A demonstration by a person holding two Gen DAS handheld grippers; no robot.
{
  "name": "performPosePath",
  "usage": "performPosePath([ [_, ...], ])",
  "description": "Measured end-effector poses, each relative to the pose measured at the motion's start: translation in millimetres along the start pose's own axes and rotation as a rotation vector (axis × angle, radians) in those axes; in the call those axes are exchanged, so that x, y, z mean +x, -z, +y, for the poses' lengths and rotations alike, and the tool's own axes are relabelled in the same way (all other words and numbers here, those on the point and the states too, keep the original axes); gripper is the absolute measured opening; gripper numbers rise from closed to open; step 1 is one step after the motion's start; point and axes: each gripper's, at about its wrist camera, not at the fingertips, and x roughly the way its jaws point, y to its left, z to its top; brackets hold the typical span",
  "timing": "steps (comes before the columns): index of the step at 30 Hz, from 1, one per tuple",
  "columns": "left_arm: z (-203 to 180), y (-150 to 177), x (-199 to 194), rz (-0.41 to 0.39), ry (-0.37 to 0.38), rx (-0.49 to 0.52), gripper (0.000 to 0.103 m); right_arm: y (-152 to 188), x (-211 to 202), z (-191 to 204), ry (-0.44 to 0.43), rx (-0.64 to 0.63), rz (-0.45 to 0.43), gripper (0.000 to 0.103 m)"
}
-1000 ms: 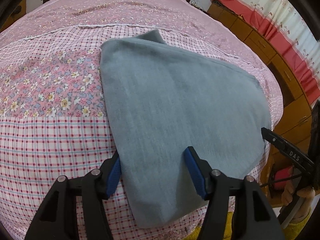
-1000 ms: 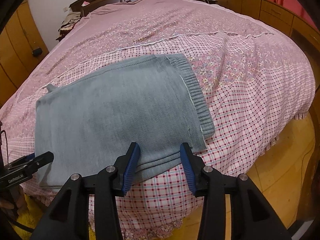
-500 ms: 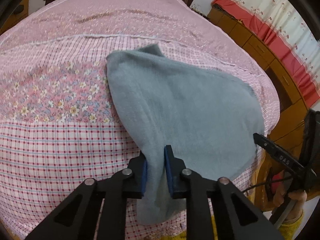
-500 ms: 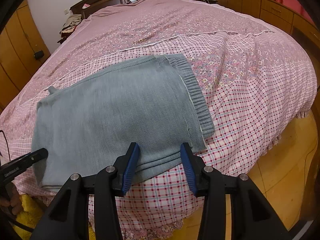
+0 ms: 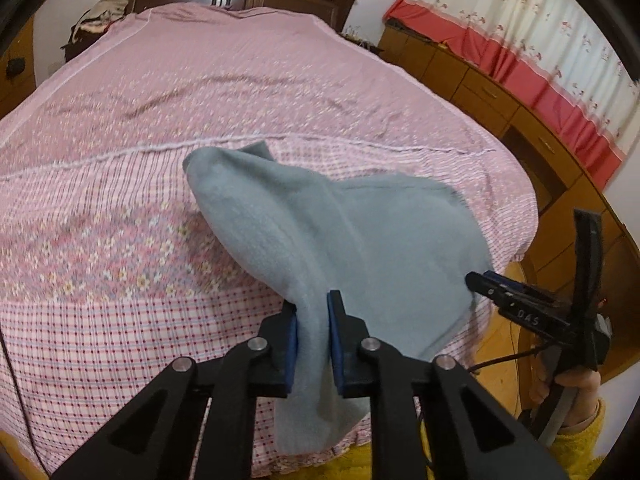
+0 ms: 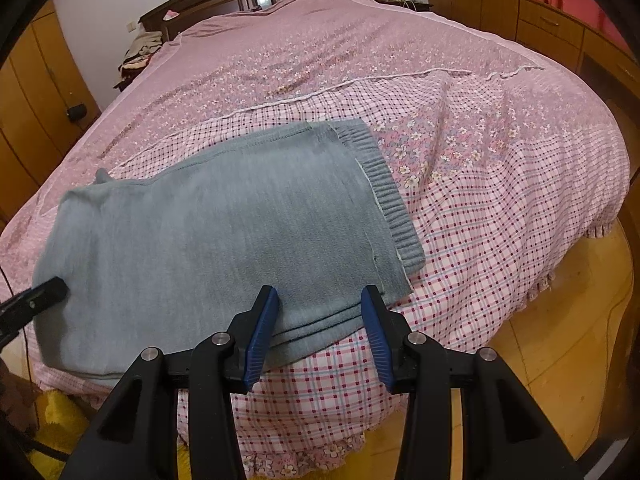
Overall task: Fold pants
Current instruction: 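Fold the lifted end over the pants stack with the left tool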
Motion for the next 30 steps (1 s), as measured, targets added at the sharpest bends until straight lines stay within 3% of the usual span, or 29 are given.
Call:
performPosePath([
  [16, -31.6, -28.4, -12.5, -0.040, 0.048, 0.128, 0.013, 0.6, -41.6, -7.6, 0.017, -0.014, -0.087, 0.044],
  [24, -73.1, -48.0, -9.1, -0.033, 0.098, 0.193, 0.013, -1.3, -56.2, -32.1, 0.033, 0.034, -0.140, 0.044],
  [30, -108.5, -60.5, 18.3, -0.004, 0.112, 0.262, 0.012, -0.4, -57.4, -39.6, 0.043, 0.046, -0.146, 0.044],
])
